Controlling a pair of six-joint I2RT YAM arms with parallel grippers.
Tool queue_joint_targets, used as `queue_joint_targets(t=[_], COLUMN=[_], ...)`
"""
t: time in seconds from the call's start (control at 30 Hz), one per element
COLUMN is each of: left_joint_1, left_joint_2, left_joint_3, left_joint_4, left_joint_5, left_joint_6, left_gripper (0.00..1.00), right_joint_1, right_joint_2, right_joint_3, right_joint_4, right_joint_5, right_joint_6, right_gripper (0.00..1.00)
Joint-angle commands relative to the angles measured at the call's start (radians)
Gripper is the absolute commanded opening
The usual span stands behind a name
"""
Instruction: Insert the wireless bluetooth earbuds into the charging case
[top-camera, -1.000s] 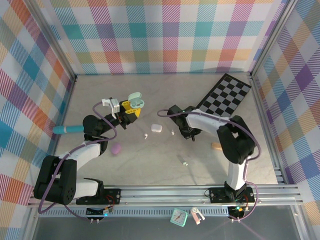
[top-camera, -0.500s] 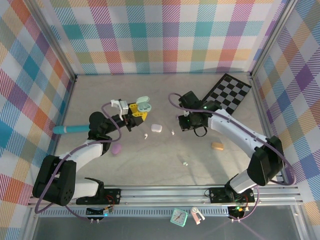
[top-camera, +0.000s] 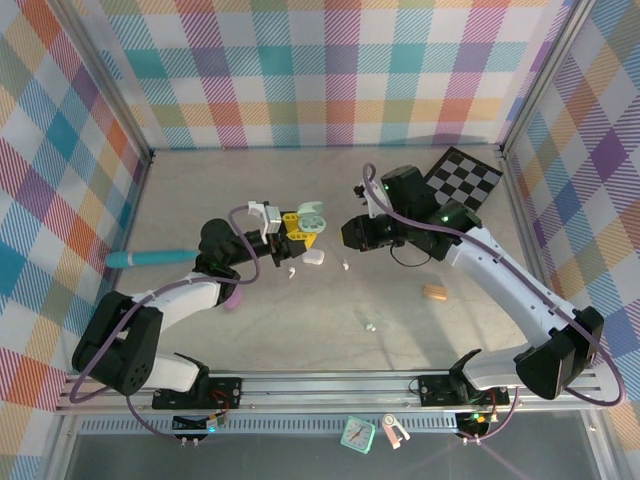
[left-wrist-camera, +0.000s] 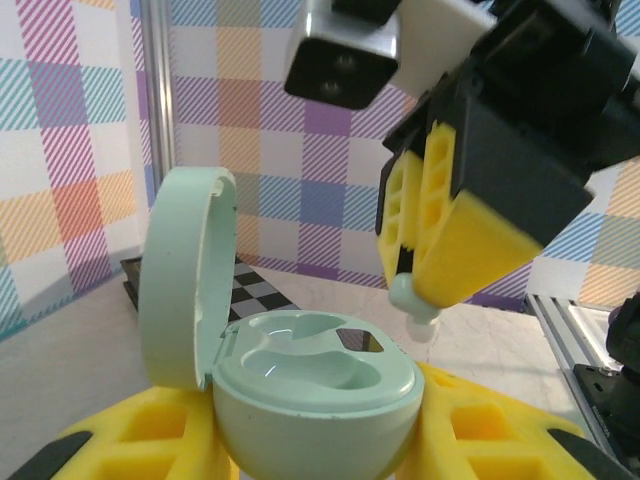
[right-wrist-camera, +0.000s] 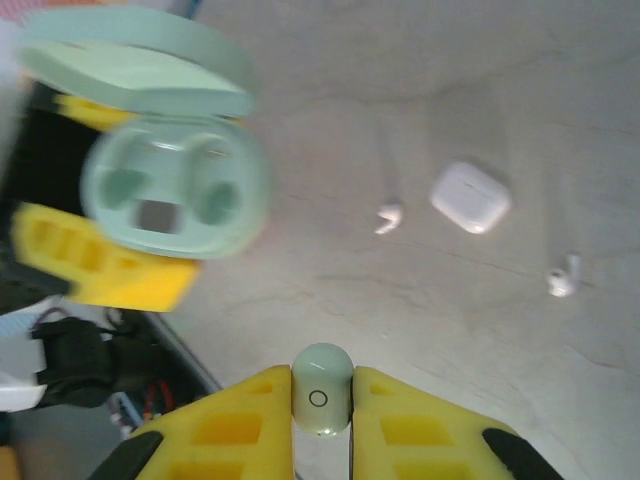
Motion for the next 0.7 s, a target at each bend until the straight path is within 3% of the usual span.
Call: queue_joint_targets(t=[0.0, 0.67], left_joint_1=[-0.017, -0.065], left_joint_2=[0.022, 0.039], left_joint_3=[0.037, 0.053], left_joint_4=[0.110, 0.101], left_joint_5=[0.047, 0.075], left_joint_6=[-0.031, -0.025], left_gripper=[0.33, 0.32], right_joint_1=[-0.012, -0.039], right_joint_2=[-0.018, 0.066], right_joint_3=[0.041, 0.111], right_joint_4=[0.081, 0.054], right_joint_5=[-0.132, -0.185], right_joint_6=[0.013, -0.042], right_gripper=[0.19, 0.18])
